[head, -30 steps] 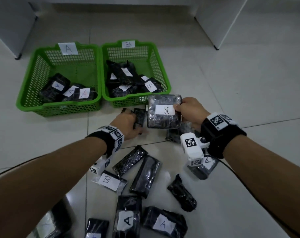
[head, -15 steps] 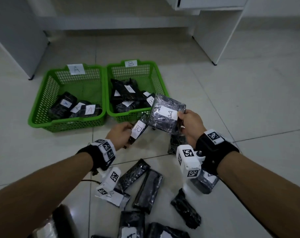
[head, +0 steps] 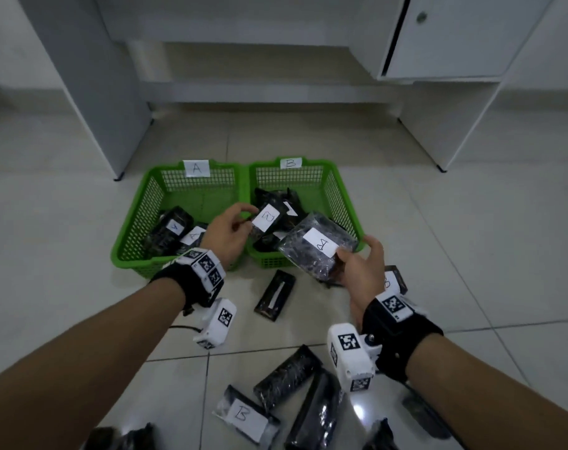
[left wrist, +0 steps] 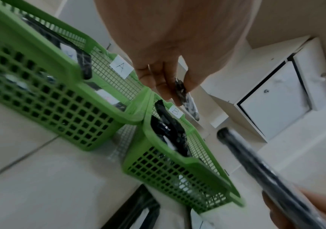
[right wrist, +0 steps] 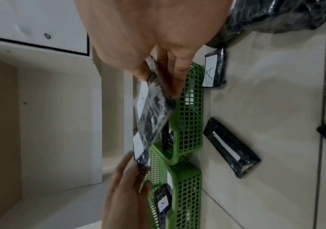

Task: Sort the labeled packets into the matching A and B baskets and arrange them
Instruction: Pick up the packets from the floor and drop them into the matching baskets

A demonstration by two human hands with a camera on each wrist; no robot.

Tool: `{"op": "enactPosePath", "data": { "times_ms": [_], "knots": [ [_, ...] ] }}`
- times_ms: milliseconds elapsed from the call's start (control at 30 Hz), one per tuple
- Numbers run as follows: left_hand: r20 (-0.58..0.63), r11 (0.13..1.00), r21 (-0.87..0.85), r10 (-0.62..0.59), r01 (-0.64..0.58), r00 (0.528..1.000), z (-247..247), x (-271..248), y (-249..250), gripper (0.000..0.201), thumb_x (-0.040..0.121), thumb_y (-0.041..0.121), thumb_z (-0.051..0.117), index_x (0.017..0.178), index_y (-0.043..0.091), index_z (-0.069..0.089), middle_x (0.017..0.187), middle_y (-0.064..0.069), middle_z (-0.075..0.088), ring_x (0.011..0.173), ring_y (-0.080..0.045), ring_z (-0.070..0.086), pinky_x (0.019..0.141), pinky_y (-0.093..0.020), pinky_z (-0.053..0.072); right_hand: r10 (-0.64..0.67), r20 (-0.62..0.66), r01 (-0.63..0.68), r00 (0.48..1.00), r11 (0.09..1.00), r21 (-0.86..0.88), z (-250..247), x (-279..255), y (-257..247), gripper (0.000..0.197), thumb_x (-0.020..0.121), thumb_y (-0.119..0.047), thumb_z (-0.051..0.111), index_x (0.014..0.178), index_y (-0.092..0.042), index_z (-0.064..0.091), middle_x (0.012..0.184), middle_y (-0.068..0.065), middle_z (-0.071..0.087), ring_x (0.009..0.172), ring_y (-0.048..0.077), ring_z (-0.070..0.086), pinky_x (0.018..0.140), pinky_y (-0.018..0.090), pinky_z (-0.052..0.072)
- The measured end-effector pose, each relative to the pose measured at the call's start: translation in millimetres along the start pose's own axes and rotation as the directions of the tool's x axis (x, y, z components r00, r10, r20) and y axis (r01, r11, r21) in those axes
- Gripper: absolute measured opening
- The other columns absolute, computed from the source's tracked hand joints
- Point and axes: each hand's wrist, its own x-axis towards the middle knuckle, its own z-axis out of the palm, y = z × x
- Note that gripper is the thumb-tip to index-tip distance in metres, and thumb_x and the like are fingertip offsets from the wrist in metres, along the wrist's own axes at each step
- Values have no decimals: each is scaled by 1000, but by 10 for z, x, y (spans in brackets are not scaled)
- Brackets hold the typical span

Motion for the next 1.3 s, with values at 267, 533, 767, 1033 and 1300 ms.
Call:
{"op": "enactPosePath", "data": {
  "times_ms": [267,533,767,1033,1300],
  "knots": [
    [30,994,89,62,-64,998,439,931,221,26,97,20,60,121,17,69,118,-3,71,109,-19,65,90,-25,47,-262,-39,246,964,942,-227,15,694,-93,40,81,-17,73,112,-40,65,97,0,77,87,22,75,81,48,62],
    [110,665,744,-31,-62,993,726,1057,-17,42,99,42,47,136,24,54,123,-15,52,117,-35,47,88,-45,46,-344,64,330,937,805,-493,416,1376,-240,45,83,-7,74,125,-22,70,117,4,74,104,21,68,86,13,42],
    [158,626,763,65,-164,985,701,975,-61,41,102,39,40,129,12,55,126,-11,53,111,-32,52,87,-41,46,-215,216,305,952,666,-681,795,1498,-157,35,92,-22,69,126,-16,67,121,5,70,111,25,65,89,23,47],
    [215,528,818,86,-228,973,672,852,-26,50,100,46,30,140,18,46,136,-8,50,119,-30,50,95,-46,41,-64,362,367,930,216,-905,821,1486,-131,25,94,-24,54,106,-5,64,104,17,69,96,35,66,76,36,52],
    [215,578,725,327,-375,920,781,381,292,41,94,39,33,107,11,60,106,-10,58,97,-30,52,83,-43,45,-301,330,423,895,336,-841,251,912,-299,26,92,-19,55,111,-7,66,102,20,70,94,39,65,71,35,47]
  ]
}}
